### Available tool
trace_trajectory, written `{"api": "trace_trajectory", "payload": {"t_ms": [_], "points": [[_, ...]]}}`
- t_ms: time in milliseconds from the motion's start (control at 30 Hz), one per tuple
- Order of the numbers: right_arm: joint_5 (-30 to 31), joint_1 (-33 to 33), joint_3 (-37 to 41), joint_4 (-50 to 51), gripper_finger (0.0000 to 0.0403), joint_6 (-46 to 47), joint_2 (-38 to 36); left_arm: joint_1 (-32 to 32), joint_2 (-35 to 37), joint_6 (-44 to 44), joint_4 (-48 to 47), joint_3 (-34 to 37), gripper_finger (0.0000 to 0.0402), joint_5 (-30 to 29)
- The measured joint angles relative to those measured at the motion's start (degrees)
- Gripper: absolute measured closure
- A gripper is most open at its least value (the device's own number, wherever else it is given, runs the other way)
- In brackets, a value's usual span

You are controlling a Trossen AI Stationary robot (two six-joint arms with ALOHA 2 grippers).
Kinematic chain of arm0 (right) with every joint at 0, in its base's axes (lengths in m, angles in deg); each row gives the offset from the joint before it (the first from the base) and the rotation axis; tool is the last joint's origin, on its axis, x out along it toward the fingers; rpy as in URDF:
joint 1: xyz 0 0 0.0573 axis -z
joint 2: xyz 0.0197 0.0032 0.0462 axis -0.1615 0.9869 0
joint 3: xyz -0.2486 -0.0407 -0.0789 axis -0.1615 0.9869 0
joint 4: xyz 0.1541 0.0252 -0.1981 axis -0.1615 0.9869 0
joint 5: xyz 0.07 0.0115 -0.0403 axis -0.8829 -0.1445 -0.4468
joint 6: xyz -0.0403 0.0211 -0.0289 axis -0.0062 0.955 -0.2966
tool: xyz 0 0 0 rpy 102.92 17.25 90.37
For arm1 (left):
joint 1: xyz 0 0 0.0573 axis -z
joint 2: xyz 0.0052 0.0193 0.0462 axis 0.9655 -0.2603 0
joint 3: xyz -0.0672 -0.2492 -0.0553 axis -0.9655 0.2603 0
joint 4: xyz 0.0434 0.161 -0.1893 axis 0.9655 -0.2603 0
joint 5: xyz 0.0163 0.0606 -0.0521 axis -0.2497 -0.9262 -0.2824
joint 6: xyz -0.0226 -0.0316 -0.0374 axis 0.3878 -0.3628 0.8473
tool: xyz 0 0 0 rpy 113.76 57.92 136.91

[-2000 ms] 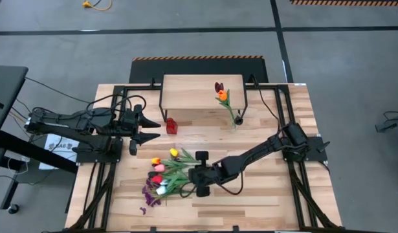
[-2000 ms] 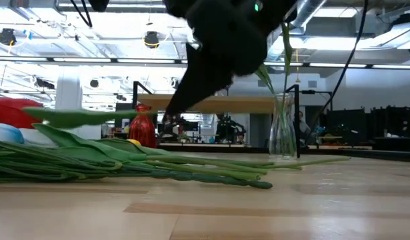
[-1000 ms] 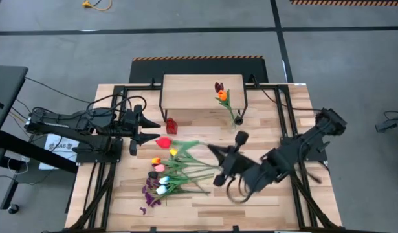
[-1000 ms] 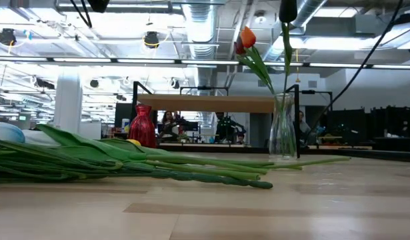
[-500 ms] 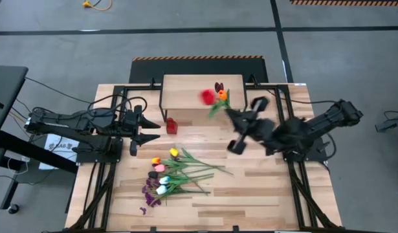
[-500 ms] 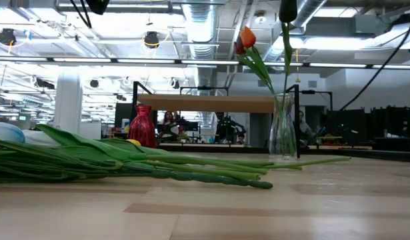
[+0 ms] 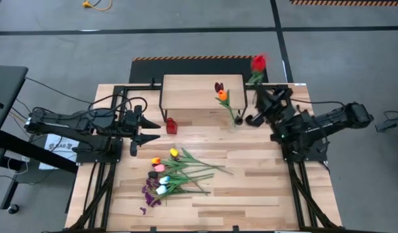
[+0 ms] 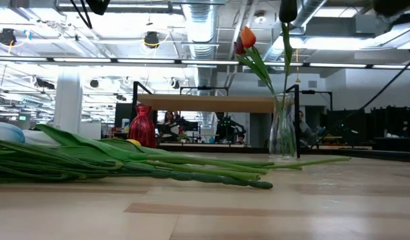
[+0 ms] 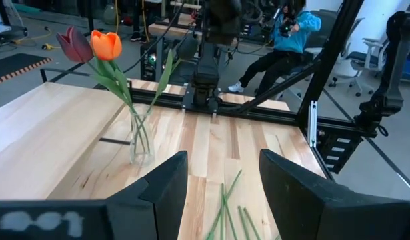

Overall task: Pick and place flowers into a vace then onto a shelf
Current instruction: Put the red flower into the transparent vase

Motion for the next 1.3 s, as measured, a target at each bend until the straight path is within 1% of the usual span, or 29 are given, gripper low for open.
{"api": "trace_trajectory", "payload": {"t_ms": [67,233,333,433,533,667,833,1000,1100,1300], "points": [[-1.26,2.34,3.28,-0.47,0.0403,3.1,-2.15,-0.02,-0.09,0.19,0.26,0.38,0.0226,0.02],[-7.71,7.74,10.69,5.28,0.0403,13.61,-11.39,0.0,-0.04,0.61,0.49,0.9,0.0226,0.0],[-9.53,10.69,14.74,9.77,0.0403,18.89,-17.15,-0.02,-0.03,0.62,1.11,0.9,0.0226,-0.06],[-12.77,14.21,18.37,12.75,0.0403,25.5,-20.63,-0.01,-0.04,0.41,1.61,0.9,0.0226,-0.26],[-16.4,17.92,21.22,12.32,0.0403,31.28,-22.06,0.0,-0.04,0.26,2.73,0.9,0.0226,-0.37],[-18.26,22.16,24.53,9.88,0.0403,37.95,-21.3,-0.01,-0.04,-0.26,3.94,0.9,0.0226,-0.44],[-22.98,25.57,26.37,3.6,0.0403,43.65,-16.91,0.0,-0.07,-0.53,4.02,0.9,0.0226,-0.44],[-26.93,27.66,26.63,1.61,0.0403,46.27,-11.64,-0.01,-0.33,-0.55,3.93,0.91,0.0226,-0.43],[-30.61,28.9,26.63,-0.22,0.0403,47.84,-7.97,0.0,-0.32,-0.5,3.87,0.95,0.0226,-0.42],[-31.31,29.37,25.09,-0.29,0.0403,49.01,-3.06,-0.02,-0.66,-0.46,3.68,0.95,0.0226,-0.17]]}}
